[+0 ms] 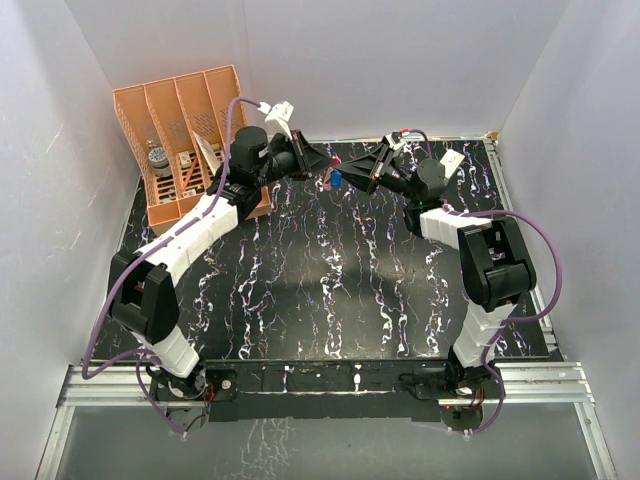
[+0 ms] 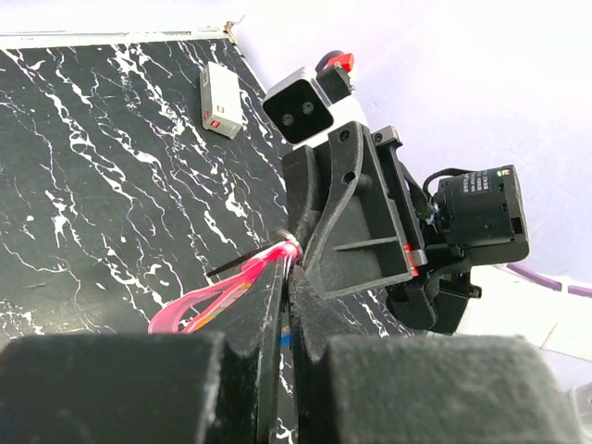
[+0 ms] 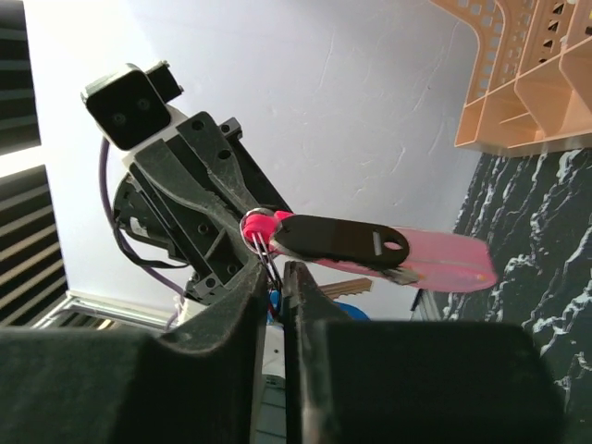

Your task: Put the keys on the keyring

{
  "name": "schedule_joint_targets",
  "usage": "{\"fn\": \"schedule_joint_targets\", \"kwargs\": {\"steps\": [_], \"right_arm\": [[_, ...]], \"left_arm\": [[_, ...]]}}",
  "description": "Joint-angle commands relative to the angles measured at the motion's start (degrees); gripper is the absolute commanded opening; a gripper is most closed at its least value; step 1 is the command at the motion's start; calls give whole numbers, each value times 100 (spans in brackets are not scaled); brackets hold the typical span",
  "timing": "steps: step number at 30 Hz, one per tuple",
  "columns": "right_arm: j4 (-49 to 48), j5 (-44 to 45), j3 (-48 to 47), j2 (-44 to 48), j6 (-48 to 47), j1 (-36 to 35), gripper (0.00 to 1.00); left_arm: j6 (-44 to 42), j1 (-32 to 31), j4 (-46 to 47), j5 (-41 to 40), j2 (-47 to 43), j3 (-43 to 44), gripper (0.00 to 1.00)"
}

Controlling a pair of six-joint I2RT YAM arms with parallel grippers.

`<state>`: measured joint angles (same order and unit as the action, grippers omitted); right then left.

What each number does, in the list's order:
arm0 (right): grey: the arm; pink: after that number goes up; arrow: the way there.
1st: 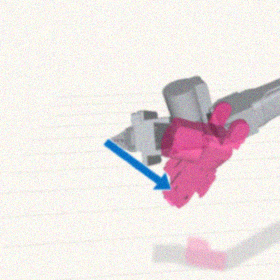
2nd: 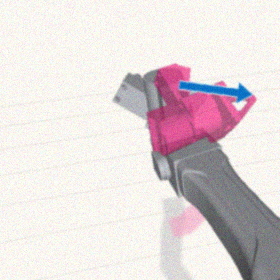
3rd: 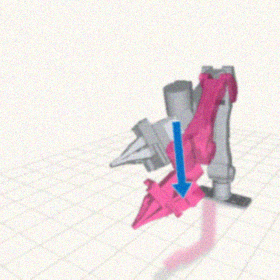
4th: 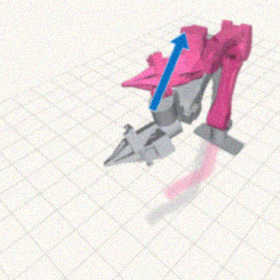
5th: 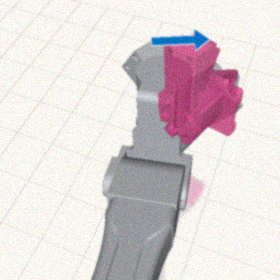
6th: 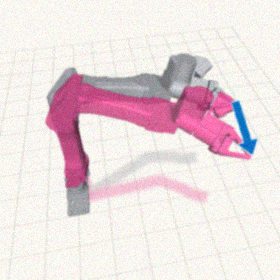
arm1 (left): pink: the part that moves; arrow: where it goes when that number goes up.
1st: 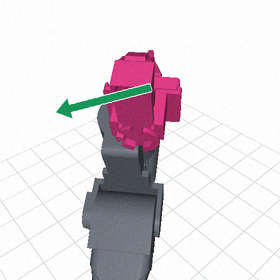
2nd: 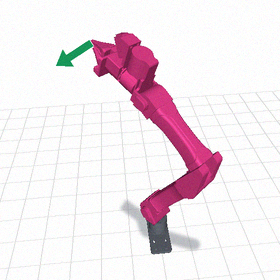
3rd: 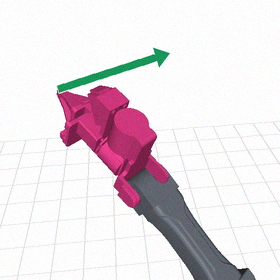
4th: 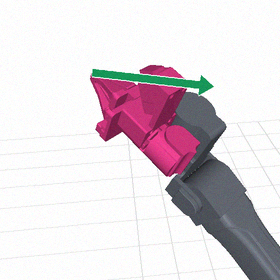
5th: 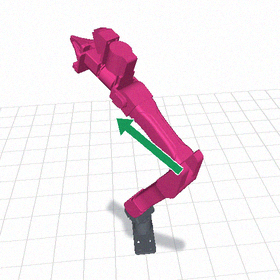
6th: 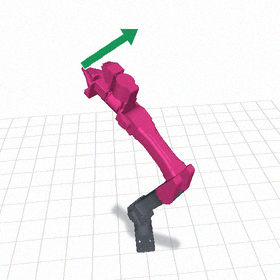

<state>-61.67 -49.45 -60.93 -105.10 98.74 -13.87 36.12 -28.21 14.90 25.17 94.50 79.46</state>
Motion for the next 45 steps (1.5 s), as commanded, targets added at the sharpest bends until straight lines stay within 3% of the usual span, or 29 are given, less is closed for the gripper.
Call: {"fn": "schedule_joint_targets", "kwargs": {"steps": [1,3,7,18,25,31,36,38,43,45], "right_arm": [[-146,-15,18,152,-200,4,28],[76,-27,59,239,-413,100,43],[1034,-3,18,493,-1227,342,53],[4774,894,-804,1406,-4281,825,59],[5377,1117,-1025,1586,-4965,825,59],[5524,1180,-947,1688,-5259,824,59],[5521,1137,-889,1679,-5287,824,60],[5501,1101,-886,1670,-5288,829,59],[5546,1082,-885,1680,-5351,824,60],[5573,1082,-883,1698,-5385,825,60]], "left_arm": [[-115,-13,-305,152,-15,402,0],[-539,-14,-1292,11,153,1024,0],[-1397,-14,-3338,-221,703,2318,0],[-3256,-66,-5960,-530,1445,3871,0],[-4080,-80,-7225,177,2063,4767,0],[-4657,-124,-7176,1015,1875,4430,0],[-5301,-427,-6977,422,1517,3893,0],[-5506,-587,-6562,-76,1218,3375,0],[-5686,-677,-4329,-205,23,1562,0],[-5728,-679,-3962,-260,-245,1228,0]]}}
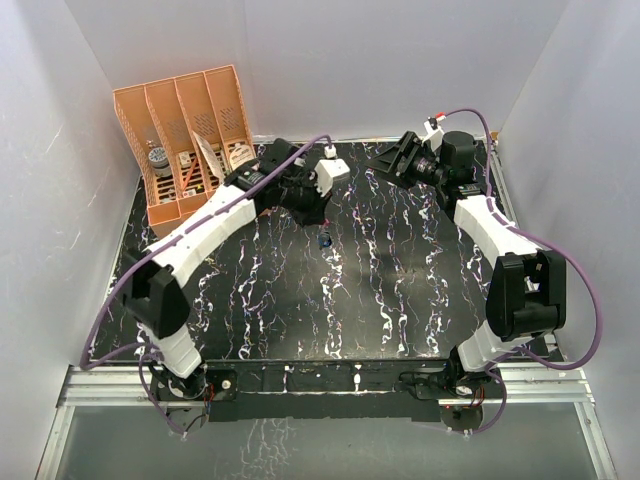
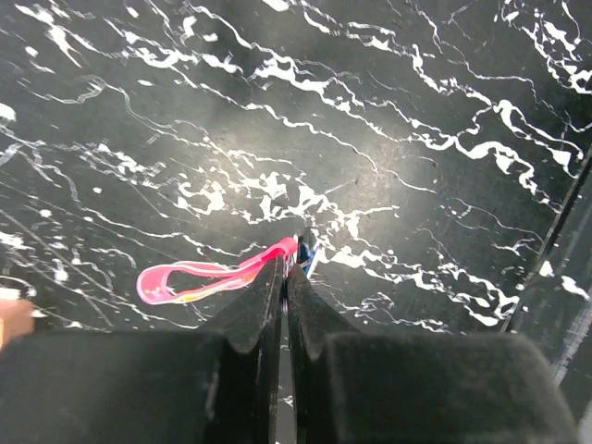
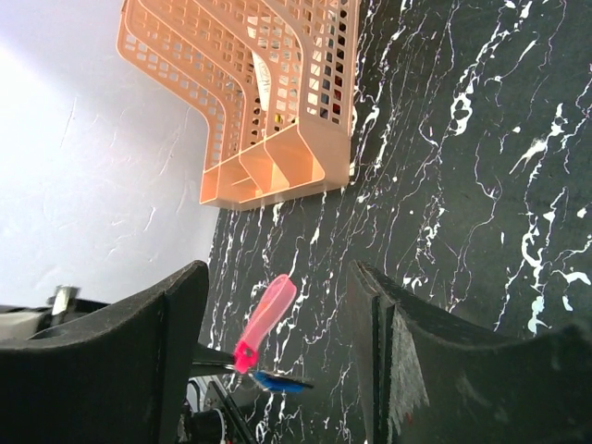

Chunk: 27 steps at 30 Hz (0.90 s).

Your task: Put the keys on the keyring

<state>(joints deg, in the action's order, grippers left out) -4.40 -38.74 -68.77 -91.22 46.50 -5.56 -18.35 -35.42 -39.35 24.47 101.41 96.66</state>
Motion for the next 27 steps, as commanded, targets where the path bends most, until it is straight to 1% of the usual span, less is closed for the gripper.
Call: {"fn": "schedule_joint_targets", "kwargs": {"steps": [1,3,6,9,21,27], "right_arm": [[-124,-1,-103,313,-188,-6,60],[-76,-30,-106,307,-218,-6,59],[-61,-217,-87,296,-235,-10,57],[17,-299,-115,327,-360,-84,56],[919,296,-588,500,-1299,-722,57],[1187,648,-855,446,-1553,-1088,57]], "left_arm": [[-301,44,1495,-214,-972,-509,0],[-390,40,1455,-228,-969,-479,0],[-405,37,1668,-251,-1070,-615,0],[-382,37,1873,-157,-1114,-713,0],[-337,35,2120,170,-1019,-693,0],[-345,6,2188,309,-1030,-716,0]]}}
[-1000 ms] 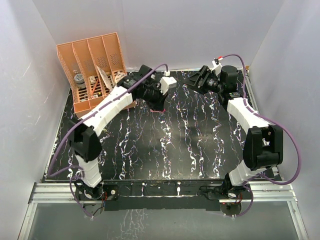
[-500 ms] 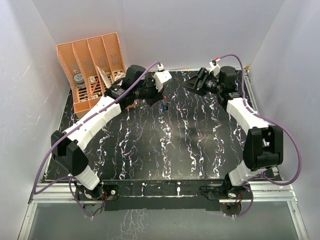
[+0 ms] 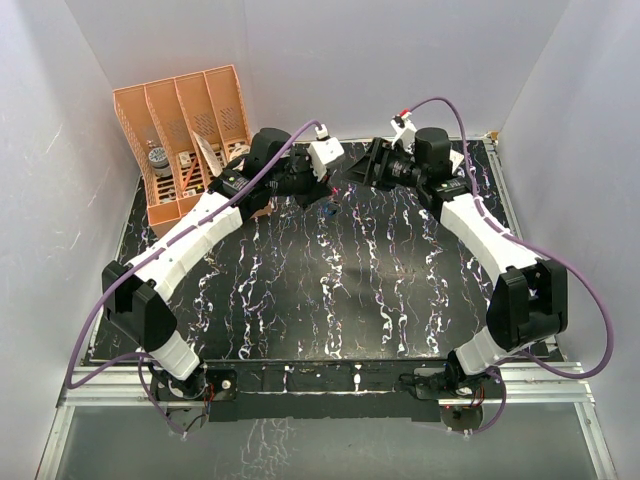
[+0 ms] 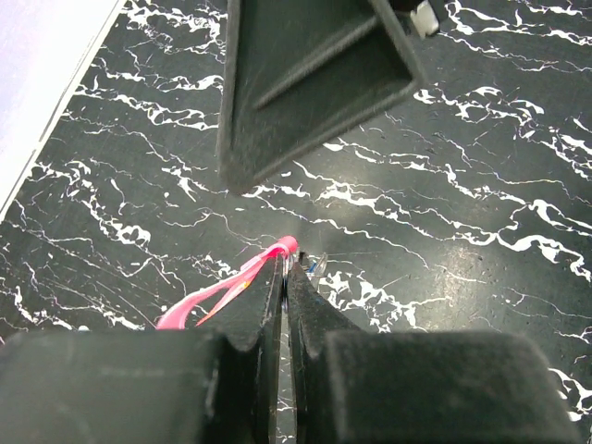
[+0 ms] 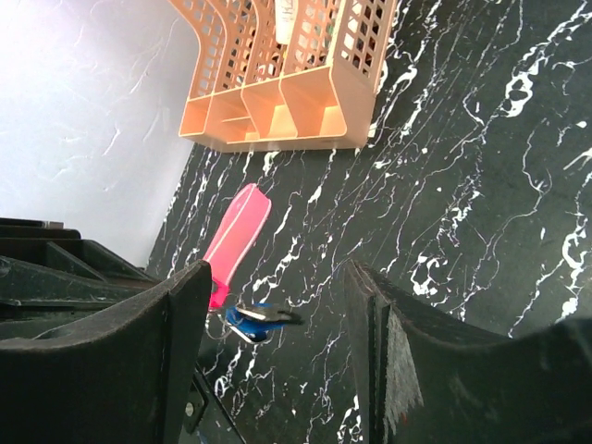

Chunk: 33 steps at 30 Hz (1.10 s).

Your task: Put the keys on the keyring

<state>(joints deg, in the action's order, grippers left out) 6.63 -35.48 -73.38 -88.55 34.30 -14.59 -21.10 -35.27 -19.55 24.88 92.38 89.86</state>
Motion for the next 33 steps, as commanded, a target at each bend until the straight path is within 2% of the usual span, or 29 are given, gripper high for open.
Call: {"fn": "schedule_joint_targets", "kwargs": {"steps": [1,16,33], "right_arm": [[98,350,-419,162,-348,-224,57],[298,490,-470,89,-458,-497,57],[660,203,-390,-63,-648,-526,57]], "left_arm": [[-69,-11,211,278,-131,-47,0],[-90,-29,356,197,-197,-93,0],[-190,-24,1163,-3,-710,-613,0]]}}
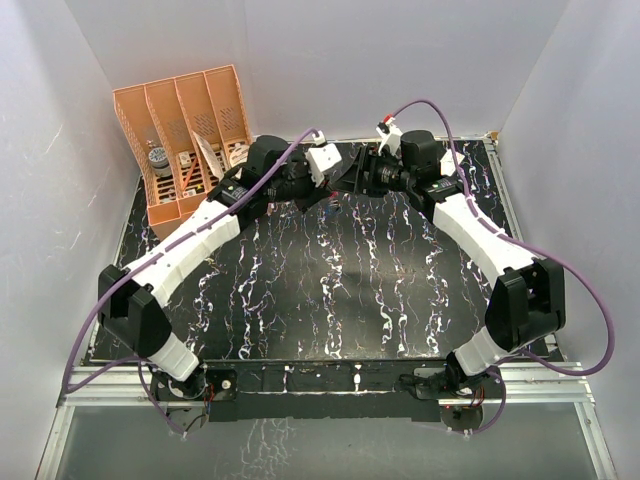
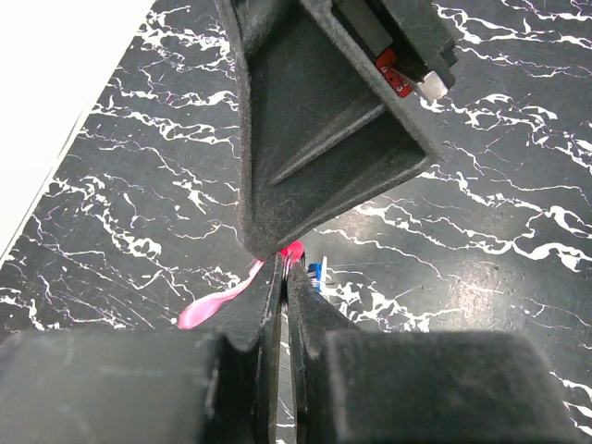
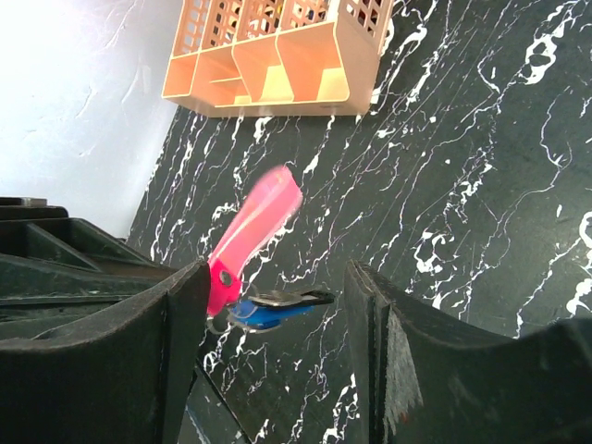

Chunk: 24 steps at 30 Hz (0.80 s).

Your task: Put the keys on the keyring

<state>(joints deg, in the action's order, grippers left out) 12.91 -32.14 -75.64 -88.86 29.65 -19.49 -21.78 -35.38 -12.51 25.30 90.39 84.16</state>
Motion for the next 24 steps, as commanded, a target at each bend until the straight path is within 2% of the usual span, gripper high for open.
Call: {"fn": "schedule_joint_targets", "kwargs": {"steps": [1,11,24], "right_arm": [[48,-134,-144,-29,-191,-37,57],[233,58,-76,-19,-303,-38,57],[199,450,-51,161,-396,-29,57]], "left_arm": [[-124,-13,497,-62,-524,-59,0],[23,-14,1127,-297,-823,-384,0],[47,-13,1116,-409,-972,-443,0]]}}
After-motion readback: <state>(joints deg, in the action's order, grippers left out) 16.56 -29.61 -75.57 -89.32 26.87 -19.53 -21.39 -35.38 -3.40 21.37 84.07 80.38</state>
